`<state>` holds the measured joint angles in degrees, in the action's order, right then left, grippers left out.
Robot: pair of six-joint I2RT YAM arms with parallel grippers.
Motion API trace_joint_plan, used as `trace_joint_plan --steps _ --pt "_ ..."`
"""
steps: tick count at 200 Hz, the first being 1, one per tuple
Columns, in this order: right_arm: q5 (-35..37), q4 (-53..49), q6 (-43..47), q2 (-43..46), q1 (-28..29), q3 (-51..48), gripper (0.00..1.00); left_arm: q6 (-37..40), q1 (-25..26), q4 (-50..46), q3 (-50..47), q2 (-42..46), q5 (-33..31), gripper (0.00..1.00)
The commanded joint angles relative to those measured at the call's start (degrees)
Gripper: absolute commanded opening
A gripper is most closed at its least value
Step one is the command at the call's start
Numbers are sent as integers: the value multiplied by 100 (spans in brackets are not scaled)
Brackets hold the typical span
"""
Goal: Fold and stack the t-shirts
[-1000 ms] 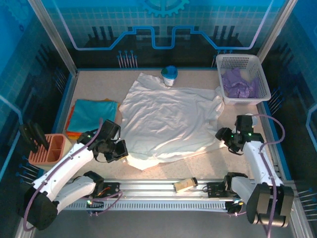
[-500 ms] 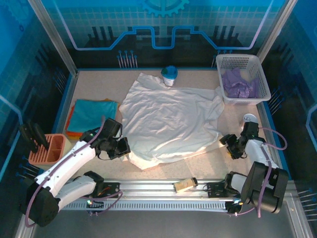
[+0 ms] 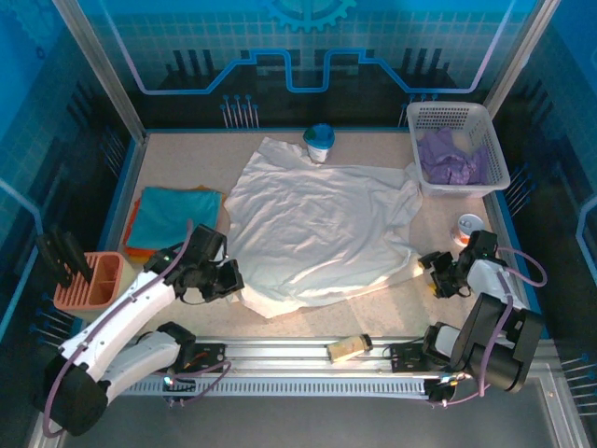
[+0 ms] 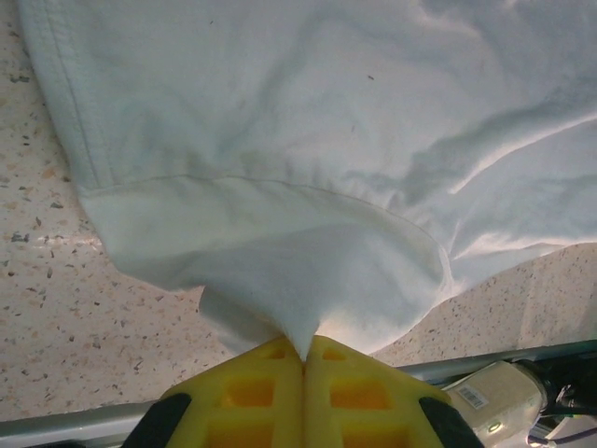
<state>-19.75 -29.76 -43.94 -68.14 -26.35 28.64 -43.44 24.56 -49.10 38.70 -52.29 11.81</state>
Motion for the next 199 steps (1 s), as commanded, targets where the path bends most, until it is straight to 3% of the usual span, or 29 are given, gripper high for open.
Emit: trace_joint_plan --steps 1,58,89,115,153,173,199 --pt "-398 453 1 181 -101 144 62 29 23 -299 -110 157 -22 0" --pt "-904 483 -249 -72 -692 163 65 63 16 -214 -69 73 14 0" --pt "-1475 1053 -518 -623 -696 -26 58 73 23 -188 -104 48 15 0" --pt "-1548 1342 -593 -929 -696 -104 52 68 23 -170 -89 52 17 0" --pt "-1714 1467 -555 -1080 -692 -80 24 55 23 -179 -93 68 13 0" --pt "-1596 1165 -361 -976 -696 -78 0 56 22 -187 -90 78 6 0" --pt "-1183 487 37 -496 -705 -44 0 64 23 -205 -60 98 -15 0"
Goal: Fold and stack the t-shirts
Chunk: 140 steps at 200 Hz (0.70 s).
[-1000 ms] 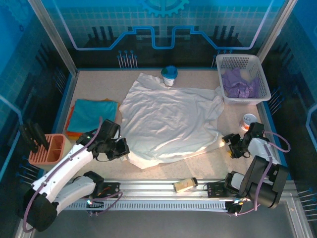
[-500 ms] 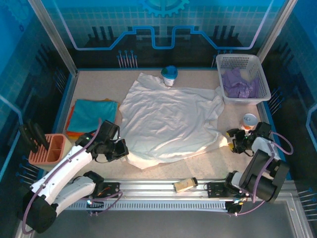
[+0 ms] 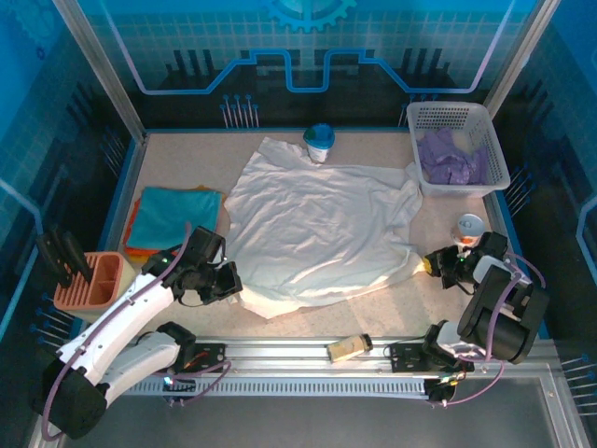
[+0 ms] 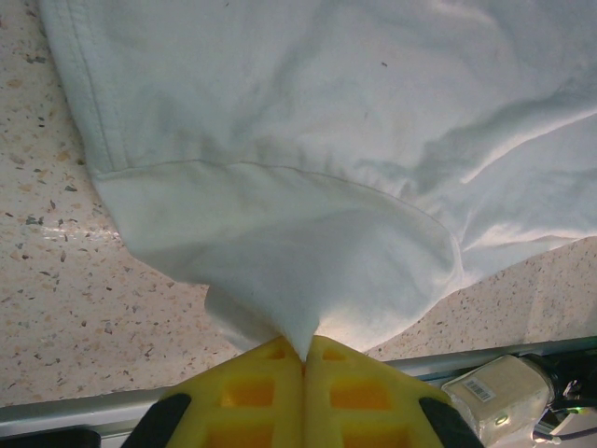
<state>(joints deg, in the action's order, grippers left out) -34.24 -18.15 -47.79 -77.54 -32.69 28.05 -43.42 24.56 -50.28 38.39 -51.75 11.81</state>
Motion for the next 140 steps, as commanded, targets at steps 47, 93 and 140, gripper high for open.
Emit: trace_joint_plan --steps 47,93,140 --pt "1548 -2091 1225 1833 -73 259 0 79 18 -133 37 59 -15 0" --pt "2719 -2810 975 2909 420 306 0 138 23 -225 137 30 -21 0" --pt "3892 -2619 1044 2518 2114 555 2 163 9 -61 203 -157 -86 0"
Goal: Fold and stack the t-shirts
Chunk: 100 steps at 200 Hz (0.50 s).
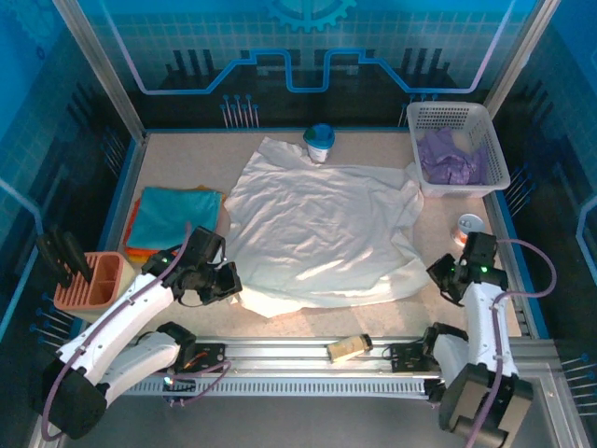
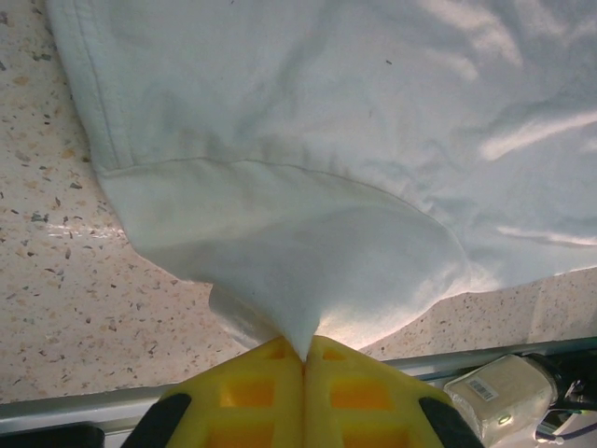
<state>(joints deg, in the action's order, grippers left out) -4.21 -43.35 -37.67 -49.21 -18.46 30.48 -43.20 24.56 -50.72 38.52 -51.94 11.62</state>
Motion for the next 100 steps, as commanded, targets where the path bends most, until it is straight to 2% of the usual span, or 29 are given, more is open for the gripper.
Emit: trace_joint_plan --steps 1,17,32,76,100 --pt "906 -92 36 -342 719 324 2 139 7 -4 190 -144 -65 0" --pt "1187 -13 93 -718 1177 529 3 145 -7 208 195 -299 -35 0" --pt "1104 282 306 -1135 1463 651 6 218 -86 369 216 -513 -30 0" --pt "1213 408 559 -2605 2117 1431 3 652 -549 773 384 -1208 155 0" --pt "970 599 696 -2978 2134 1581 14 909 -660 892 542 -1752 271 0"
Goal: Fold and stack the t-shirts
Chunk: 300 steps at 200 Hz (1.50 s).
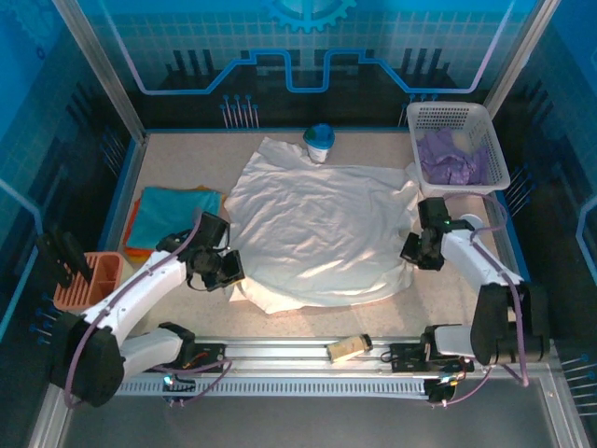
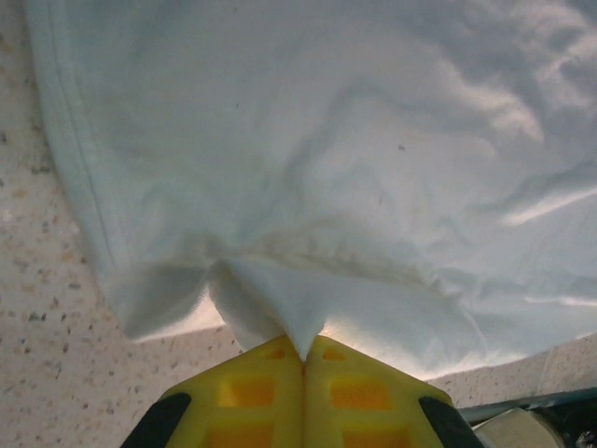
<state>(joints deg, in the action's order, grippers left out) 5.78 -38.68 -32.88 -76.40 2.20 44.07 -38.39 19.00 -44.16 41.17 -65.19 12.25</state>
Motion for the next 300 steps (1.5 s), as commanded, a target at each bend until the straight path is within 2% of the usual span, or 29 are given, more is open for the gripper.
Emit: trace_joint_plan --steps 1,12,27,50,69,83,108,116,140,161,182,202,236,300 --pt "-31 132 219 -269 69 223 14 442 -106 239 291 -448 212 0" --pt "-111 174 325 -331 68 275 27 543 -125 262 357 -681 220 0" --pt "-194 258 475 -247 39 268 45 645 -179 352 409 -901 228 5" --pt "-454 468 529 158 -128 111 75 834 -321 314 616 -1181 261 20" --pt "-567 591 460 509 -375 -130 88 965 -428 203 792 -1284 251 32" --pt "-864 728 391 701 -687 -354 93 1023 -484 59 896 -1265 262 41" --pt "-1539 958 249 930 -1316 -741 95 1023 -503 -281 914 -1000 274 48" --pt "-1701 1032 196 973 -1459 -857 100 987 -503 -374 854 -855 276 51" --pt "-1784 1114 140 946 -1665 -1014 100 783 -503 -581 528 -331 267 53" --pt "-1942 1157 15 840 -1957 -1139 100 427 -400 -546 241 83 247 46" --pt "-2325 1333 -165 812 -2329 -1349 100 -44 -358 -181 -53 374 539 36" --pt "-2573 1415 -242 798 -2509 -1451 95 -495 -285 380 -588 533 707 30" --pt "-2676 1481 -289 791 -2547 -1464 92 -749 -160 1022 -1078 367 703 29" --pt "-2677 1424 -244 837 -2618 -1483 90 -732 -165 1775 -1100 -321 639 25"
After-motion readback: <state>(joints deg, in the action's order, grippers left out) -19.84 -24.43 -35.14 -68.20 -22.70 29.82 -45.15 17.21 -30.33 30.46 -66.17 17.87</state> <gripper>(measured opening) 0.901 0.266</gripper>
